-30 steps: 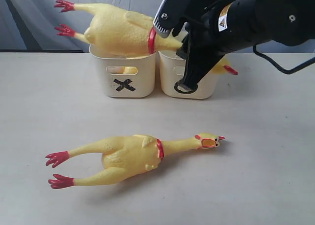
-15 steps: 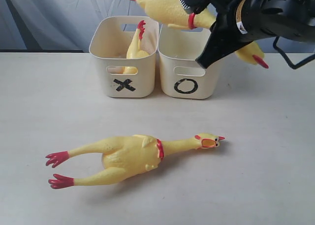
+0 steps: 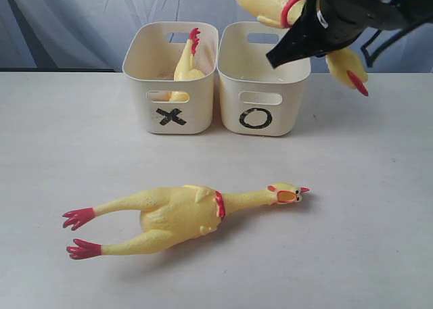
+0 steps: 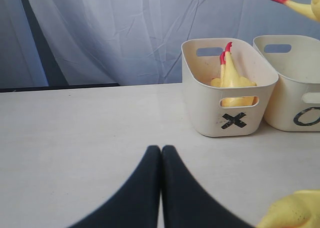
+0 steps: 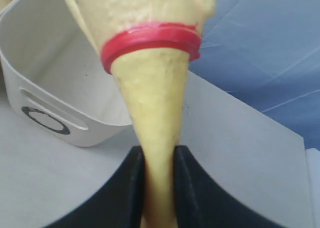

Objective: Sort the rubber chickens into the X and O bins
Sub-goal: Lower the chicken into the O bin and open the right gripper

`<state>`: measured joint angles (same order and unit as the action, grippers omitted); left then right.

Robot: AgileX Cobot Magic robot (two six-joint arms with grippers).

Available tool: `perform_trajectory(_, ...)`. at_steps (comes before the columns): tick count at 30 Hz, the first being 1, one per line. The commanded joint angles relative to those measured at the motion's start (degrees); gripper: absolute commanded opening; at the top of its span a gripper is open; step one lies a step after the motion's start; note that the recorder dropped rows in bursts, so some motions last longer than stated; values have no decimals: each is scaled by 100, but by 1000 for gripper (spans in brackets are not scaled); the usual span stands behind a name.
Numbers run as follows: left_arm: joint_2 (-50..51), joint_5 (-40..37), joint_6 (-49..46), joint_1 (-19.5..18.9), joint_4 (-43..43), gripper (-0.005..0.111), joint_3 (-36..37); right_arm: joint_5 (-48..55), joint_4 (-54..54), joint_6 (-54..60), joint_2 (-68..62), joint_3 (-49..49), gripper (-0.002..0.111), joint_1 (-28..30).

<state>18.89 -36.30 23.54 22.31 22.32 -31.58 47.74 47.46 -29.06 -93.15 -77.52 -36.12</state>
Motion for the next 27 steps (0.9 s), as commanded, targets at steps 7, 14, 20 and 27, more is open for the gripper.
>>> perform_trajectory(7,-24,-5,-18,-1,19,0,27,945,-433,256,-725,-705,-1,10)
perform_trajectory(14,-24,-5,-18,-1,19,0,27,944,-612,604,-890,-722,-1,10)
perform_trajectory(20,-24,-5,-18,-1,19,0,27,940,-511,658,-1106,-756,-1,10)
perform_trajectory(27,-24,-5,-18,-1,19,0,27,952,-391,658,-1349,-885,-1,10)
